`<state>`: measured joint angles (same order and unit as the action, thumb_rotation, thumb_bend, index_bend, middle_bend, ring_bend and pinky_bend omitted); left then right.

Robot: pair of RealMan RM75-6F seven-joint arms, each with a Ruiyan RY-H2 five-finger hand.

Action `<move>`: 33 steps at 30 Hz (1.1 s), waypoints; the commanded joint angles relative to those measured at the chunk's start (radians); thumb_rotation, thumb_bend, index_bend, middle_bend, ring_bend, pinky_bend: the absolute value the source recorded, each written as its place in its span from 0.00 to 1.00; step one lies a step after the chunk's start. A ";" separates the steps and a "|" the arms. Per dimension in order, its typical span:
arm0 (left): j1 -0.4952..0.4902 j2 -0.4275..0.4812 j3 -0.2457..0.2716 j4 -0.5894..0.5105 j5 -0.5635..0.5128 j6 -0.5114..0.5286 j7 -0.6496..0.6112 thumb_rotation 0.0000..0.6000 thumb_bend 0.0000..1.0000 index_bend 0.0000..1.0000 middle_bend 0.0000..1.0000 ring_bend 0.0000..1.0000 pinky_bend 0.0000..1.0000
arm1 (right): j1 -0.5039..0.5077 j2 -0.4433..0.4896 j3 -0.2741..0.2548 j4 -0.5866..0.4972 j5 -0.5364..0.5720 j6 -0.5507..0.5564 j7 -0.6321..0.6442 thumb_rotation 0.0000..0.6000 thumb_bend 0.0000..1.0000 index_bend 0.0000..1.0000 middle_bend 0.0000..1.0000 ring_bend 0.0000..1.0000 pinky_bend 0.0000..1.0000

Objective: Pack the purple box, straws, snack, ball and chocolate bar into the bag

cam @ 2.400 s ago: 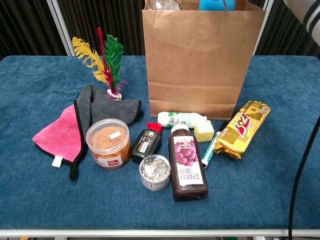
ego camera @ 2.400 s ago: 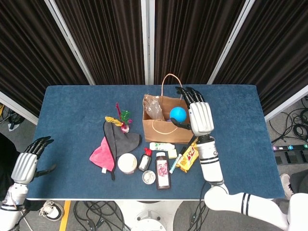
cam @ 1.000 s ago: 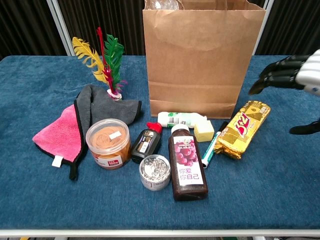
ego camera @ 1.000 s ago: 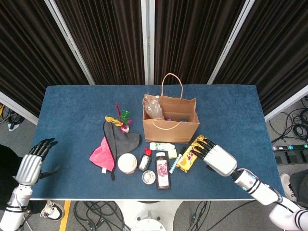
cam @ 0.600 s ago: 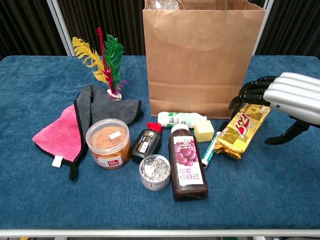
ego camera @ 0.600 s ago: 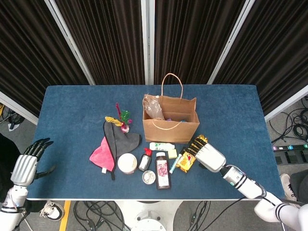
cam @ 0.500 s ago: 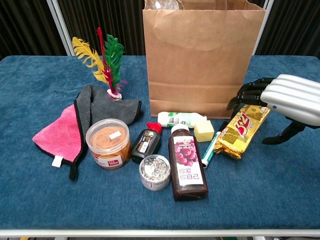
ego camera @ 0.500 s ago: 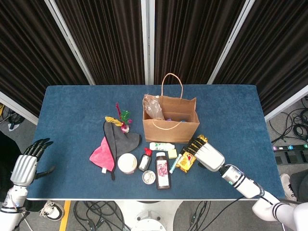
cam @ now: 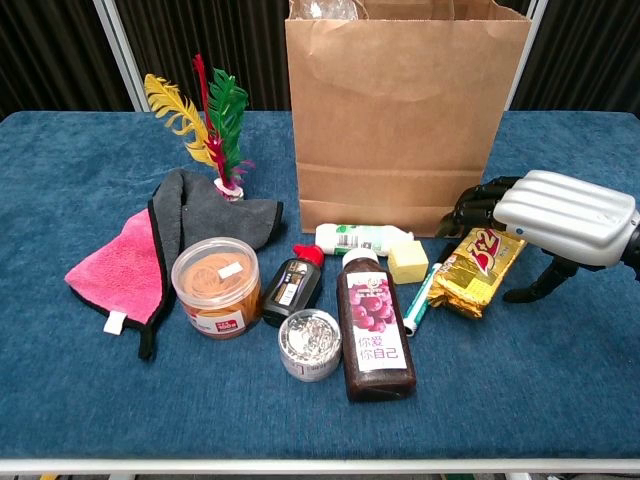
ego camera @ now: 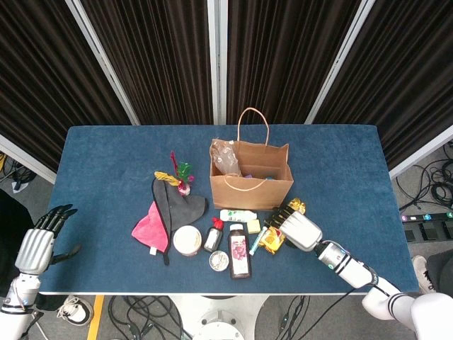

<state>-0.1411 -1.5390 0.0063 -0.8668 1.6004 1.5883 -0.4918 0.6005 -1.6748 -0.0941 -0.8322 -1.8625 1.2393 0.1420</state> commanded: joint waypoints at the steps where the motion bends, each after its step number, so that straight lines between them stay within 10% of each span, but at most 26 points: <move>1: 0.000 -0.001 0.001 0.000 0.000 -0.002 -0.002 1.00 0.24 0.23 0.24 0.16 0.24 | -0.002 -0.003 -0.007 0.003 0.006 0.002 0.012 1.00 0.02 0.28 0.31 0.20 0.28; 20: -0.001 0.009 0.004 -0.029 0.006 -0.003 0.013 1.00 0.24 0.23 0.24 0.16 0.24 | -0.024 0.019 -0.016 -0.019 -0.008 0.172 0.006 1.00 0.18 0.59 0.53 0.43 0.52; 33: -0.007 0.025 0.003 -0.084 0.020 0.014 0.027 1.00 0.24 0.23 0.24 0.16 0.24 | -0.059 0.447 0.079 -0.710 -0.119 0.445 -0.308 1.00 0.18 0.59 0.53 0.43 0.52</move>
<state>-0.1471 -1.5147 0.0095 -0.9495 1.6196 1.6012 -0.4660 0.5592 -1.3858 -0.0602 -1.3303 -1.9286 1.5917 -0.0424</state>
